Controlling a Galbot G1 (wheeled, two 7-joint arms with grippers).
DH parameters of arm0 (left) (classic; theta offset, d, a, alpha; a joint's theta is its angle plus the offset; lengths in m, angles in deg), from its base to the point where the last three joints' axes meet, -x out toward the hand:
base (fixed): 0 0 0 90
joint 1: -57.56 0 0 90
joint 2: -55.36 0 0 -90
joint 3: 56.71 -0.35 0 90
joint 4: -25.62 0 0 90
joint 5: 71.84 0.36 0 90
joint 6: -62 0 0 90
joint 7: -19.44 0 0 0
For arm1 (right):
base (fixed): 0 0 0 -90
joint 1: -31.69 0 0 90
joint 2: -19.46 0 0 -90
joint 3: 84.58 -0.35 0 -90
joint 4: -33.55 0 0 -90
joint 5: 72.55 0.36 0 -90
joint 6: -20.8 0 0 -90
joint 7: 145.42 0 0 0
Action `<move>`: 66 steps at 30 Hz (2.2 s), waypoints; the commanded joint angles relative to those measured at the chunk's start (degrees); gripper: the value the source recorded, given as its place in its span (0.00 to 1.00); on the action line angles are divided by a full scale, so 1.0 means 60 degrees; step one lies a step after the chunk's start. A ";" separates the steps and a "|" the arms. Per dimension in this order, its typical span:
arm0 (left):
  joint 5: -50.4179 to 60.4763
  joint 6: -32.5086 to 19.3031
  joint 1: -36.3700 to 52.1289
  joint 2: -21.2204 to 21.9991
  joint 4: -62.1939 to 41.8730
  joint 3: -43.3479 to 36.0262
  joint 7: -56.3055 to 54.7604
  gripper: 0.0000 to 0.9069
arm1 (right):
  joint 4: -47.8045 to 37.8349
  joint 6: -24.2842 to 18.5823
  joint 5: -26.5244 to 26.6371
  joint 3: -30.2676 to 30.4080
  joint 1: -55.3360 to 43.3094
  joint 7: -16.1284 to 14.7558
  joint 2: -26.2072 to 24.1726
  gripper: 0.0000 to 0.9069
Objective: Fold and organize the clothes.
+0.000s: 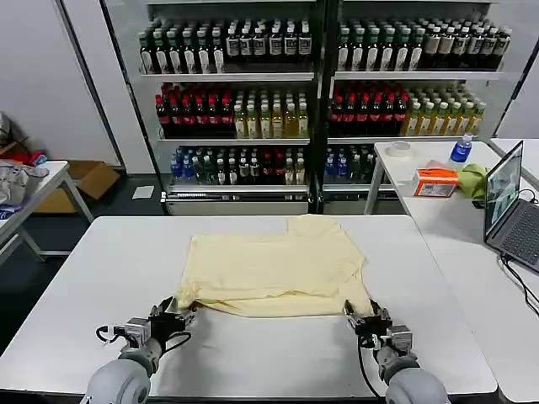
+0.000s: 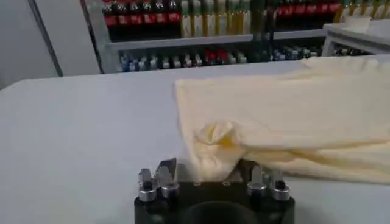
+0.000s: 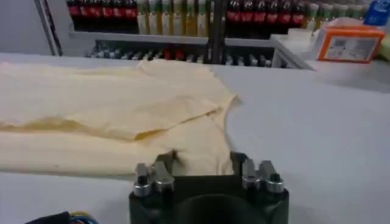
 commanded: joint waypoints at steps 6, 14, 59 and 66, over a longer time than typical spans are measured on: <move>-0.0013 -0.0152 0.0085 -0.0079 -0.0124 -0.0086 0.0051 0.01 | -0.0138 0.0100 0.0222 0.0009 -0.0052 0.0015 0.0012 0.00; 0.0016 -0.0153 -0.0316 -0.0097 0.0170 0.0011 0.0066 0.01 | 0.0220 0.0103 0.0224 -0.0209 0.0241 0.0008 -0.0065 0.00; 0.1001 -0.0779 -0.5175 0.0127 0.2798 0.1513 -0.0042 0.01 | 0.3474 0.0474 -0.1615 -0.1640 0.5020 0.0114 -0.0313 0.03; 0.1036 -0.0628 -0.5327 0.0193 0.3151 0.1565 0.0002 0.40 | 0.3841 0.0532 -0.1602 -0.1667 0.5164 0.0062 -0.0304 1.00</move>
